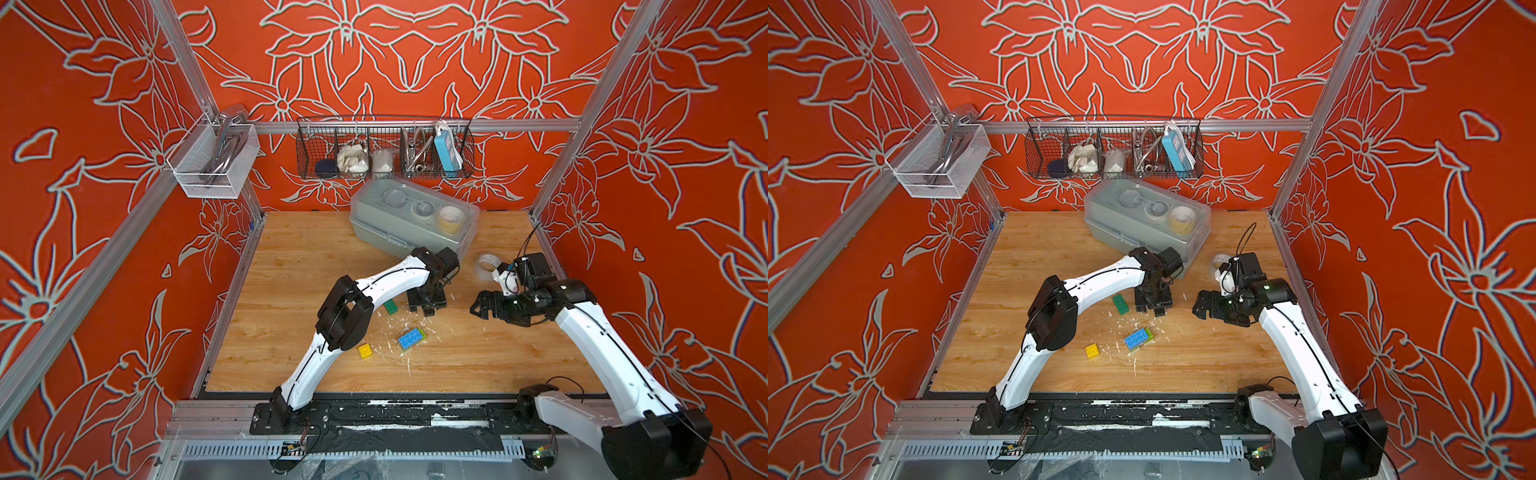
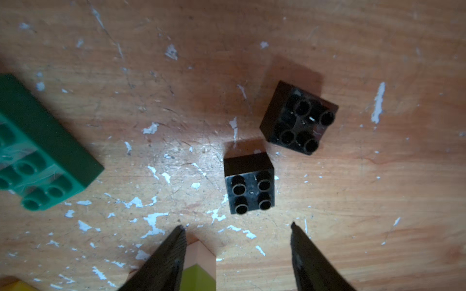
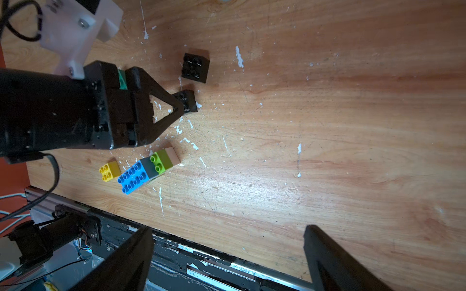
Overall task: Assemble a giraffe with lego
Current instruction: Pick up the lego brick from the center of the board.
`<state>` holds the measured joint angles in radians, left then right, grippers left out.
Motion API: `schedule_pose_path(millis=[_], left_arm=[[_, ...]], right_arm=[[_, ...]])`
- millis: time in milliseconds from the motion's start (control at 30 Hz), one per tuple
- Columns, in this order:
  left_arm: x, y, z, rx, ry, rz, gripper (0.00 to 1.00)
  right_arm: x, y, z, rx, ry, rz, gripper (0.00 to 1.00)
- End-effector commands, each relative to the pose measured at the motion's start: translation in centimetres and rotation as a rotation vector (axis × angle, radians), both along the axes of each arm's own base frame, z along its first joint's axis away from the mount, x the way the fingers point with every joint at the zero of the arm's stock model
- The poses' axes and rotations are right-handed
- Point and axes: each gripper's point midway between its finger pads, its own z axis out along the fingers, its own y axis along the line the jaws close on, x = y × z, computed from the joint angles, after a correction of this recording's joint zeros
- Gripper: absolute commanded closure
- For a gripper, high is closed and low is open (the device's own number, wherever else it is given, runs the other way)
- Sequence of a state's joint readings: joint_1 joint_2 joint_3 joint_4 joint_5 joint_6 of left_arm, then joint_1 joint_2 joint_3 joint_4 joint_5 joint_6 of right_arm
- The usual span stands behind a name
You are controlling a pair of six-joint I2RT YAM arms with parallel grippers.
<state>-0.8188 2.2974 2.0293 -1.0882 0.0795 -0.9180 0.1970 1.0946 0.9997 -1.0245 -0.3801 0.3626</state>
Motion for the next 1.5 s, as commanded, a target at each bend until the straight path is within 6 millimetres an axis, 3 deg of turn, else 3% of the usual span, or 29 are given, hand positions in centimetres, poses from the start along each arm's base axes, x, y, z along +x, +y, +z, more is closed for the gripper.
schedule_pose_path(millis=[0, 333, 733, 1033, 1467], left_arm=[[-0.2, 0.1, -0.9, 0.013, 0.035, 0.013, 0.36], [0.4, -0.3, -2.8, 0.048, 0.037, 0.009, 0.37], [0.7, 0.5, -3.1, 0.096, 0.023, 0.007, 0.55], [-0.6, 1.9, -3.1, 0.122, 0.032, -0.024, 0.51], [0.9, 1.5, -1.9, 0.151, -0.029, -0.061, 0.51]], right_arm=[[0.1, 0.0, 0.0, 0.005, 0.012, 0.019, 0.02], [0.2, -0.1, -0.2, 0.009, 0.013, 0.019, 0.02], [0.2, -0.3, -0.3, 0.008, 0.014, 0.013, 0.03], [0.2, -0.2, -0.3, 0.014, 0.016, 0.013, 0.04], [0.2, -0.1, -0.3, 0.021, 0.015, 0.014, 0.04]])
